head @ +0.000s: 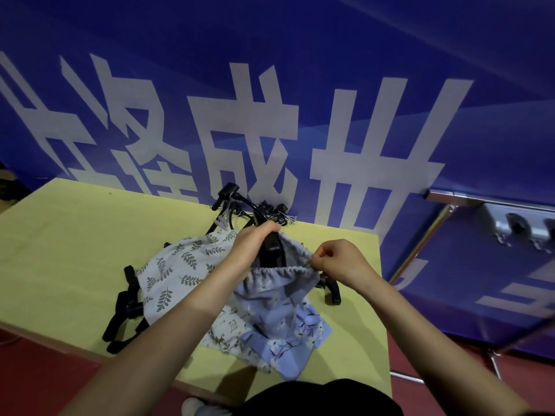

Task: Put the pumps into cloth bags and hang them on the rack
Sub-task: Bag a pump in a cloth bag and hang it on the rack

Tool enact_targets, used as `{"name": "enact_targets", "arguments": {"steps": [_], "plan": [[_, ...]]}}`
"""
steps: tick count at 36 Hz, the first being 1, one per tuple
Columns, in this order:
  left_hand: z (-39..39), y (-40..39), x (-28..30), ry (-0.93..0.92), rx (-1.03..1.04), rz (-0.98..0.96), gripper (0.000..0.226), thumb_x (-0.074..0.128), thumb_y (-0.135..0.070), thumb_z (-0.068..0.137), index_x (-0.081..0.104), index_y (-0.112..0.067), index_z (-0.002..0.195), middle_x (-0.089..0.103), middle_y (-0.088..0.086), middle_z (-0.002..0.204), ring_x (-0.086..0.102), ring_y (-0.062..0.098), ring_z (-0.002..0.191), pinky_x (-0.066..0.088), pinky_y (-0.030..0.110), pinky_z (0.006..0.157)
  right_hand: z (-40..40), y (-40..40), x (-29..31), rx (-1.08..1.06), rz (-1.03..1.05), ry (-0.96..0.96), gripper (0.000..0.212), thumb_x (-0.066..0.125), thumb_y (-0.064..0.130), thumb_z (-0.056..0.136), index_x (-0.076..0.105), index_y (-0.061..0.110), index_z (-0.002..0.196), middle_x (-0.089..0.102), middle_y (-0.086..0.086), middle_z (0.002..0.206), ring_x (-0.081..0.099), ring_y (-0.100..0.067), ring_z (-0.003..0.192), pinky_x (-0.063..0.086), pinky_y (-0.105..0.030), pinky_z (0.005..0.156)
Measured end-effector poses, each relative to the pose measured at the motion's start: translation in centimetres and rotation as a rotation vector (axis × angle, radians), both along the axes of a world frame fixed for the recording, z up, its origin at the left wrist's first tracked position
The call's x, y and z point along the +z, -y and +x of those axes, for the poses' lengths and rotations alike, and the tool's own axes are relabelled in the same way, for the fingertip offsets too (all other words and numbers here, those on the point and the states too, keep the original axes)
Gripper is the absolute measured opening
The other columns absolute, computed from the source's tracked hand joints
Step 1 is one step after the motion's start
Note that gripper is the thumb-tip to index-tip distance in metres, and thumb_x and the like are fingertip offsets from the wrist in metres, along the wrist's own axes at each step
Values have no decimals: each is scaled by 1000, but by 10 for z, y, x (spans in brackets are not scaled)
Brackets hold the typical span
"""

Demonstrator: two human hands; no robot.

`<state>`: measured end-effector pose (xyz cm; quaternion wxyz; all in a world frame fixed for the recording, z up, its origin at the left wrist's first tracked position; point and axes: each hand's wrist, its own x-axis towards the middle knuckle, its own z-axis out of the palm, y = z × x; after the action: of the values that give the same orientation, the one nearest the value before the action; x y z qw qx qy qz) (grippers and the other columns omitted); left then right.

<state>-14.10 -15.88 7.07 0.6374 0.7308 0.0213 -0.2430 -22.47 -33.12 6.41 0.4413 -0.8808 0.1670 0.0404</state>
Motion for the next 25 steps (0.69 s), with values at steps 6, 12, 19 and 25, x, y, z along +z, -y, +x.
{"name": "enact_targets", "arguments": {"steps": [6, 12, 19, 25], "plan": [[3, 5, 1, 16, 5, 49, 31, 67, -35, 82, 64, -6, 94, 66, 9, 83, 64, 20, 70, 48, 25, 61, -2, 8, 12, -131, 811, 48, 15, 51, 5, 88, 58, 4, 74, 47, -11, 73, 42, -14, 66, 36, -22, 52], [-2, 20, 2, 92, -37, 156, 25, 68, -36, 83, 64, -12, 77, 63, -1, 68, 60, 10, 60, 42, 16, 46, 9, 5, 42, -222, 892, 134, 19, 48, 0, 85, 57, 7, 71, 47, -5, 71, 41, -14, 66, 35, -27, 63], [-6, 31, 7, 155, -70, 211, 29, 62, -38, 85, 63, -10, 75, 65, 6, 79, 60, 18, 71, 40, 29, 61, 10, -1, 88, -41, 795, 171, 13, 49, 1, 86, 50, 8, 76, 40, -5, 66, 35, -13, 62, 31, -26, 59], [-1, 27, 9, 99, -121, 232, 31, 63, -46, 86, 63, -16, 80, 68, 5, 87, 63, 16, 75, 45, 27, 60, 4, -11, 83, -82, 941, 182, 24, 55, 2, 87, 52, 10, 65, 48, -2, 66, 47, -13, 67, 41, -29, 71]]}}
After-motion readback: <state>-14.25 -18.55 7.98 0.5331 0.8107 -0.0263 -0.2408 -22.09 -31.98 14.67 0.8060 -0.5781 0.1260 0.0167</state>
